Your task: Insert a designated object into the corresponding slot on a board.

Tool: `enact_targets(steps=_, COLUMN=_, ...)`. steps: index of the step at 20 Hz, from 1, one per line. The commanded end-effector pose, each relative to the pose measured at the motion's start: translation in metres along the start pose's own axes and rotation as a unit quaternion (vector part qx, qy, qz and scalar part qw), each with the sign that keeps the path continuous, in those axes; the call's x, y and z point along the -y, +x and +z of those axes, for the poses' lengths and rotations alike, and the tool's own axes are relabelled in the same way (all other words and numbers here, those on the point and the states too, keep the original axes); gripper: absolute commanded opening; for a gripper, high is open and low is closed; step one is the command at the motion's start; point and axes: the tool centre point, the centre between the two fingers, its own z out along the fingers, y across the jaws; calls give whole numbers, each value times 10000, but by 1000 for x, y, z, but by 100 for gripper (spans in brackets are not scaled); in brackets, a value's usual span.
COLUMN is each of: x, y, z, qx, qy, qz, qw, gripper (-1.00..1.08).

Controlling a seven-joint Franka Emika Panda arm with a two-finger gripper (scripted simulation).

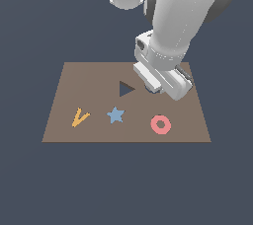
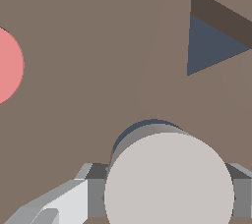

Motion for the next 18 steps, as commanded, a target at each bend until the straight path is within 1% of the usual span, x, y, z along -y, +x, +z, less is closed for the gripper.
enact_targets(steps=1, x=0, y=0, z=0, qx=0, qy=0, qz=-1, qw=10000, gripper=-100)
enact_targets(steps=8, x=0, y=0, z=10, qx=4, qy=5, qz=-4, qw=10000, gripper=-100)
enact_targets(steps=9, x=0, y=0, z=10, qx=4, qy=5, qz=-4, qw=10000, gripper=100)
enact_targets(steps=18, x=0, y=0, z=10, qx=4, qy=5, qz=-4, qw=10000, gripper=100)
